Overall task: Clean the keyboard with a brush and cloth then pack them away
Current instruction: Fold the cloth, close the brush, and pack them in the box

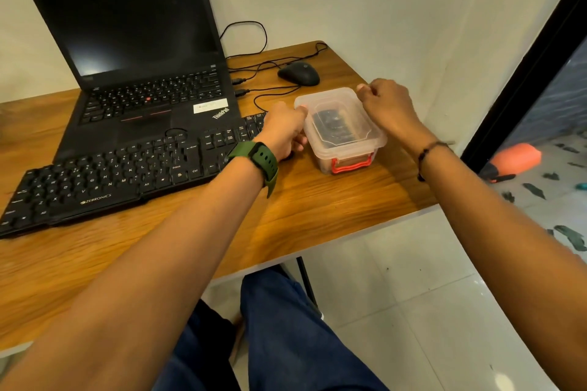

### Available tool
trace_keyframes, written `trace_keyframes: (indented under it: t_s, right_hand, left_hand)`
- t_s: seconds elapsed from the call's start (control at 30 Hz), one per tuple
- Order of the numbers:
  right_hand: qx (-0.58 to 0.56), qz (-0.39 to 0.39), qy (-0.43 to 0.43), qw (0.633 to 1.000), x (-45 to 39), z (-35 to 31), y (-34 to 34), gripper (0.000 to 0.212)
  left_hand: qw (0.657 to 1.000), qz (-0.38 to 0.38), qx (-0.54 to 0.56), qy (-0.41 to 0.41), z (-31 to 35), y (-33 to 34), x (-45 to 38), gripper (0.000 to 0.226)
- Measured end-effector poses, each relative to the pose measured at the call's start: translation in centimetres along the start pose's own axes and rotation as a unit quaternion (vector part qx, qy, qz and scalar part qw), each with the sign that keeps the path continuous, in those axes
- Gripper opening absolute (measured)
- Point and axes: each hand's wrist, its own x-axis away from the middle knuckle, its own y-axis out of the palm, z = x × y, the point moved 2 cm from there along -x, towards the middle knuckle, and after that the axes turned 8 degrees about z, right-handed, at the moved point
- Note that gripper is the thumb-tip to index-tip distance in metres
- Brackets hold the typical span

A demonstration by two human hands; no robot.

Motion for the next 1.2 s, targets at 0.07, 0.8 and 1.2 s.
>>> trace_keyframes:
  t_s: [0.07,0.8,1.2]
  right_hand:
    - [-0.016,-0.079,0.076,0.994,-1.4,0.0,1.1,0.034]
    - [-0.071,-0.152,0.143,0.975,-5.5,-1.7,2.2,0.022]
    - [0.031,-0.282,0.148,0.947,-7.3,-4.7,4.4,0.041]
  left_hand:
    - [1.000,-0.001,-0.006,-0.005,0.6,0.1,-0.6,0.028]
    - [0.857,0.014,-0.382,0.346,2.0,2.0,-2.9,0.032]
    - [0.816,-0.010,-0.363,0.449,0.6,3.1,-1.7,0.035]
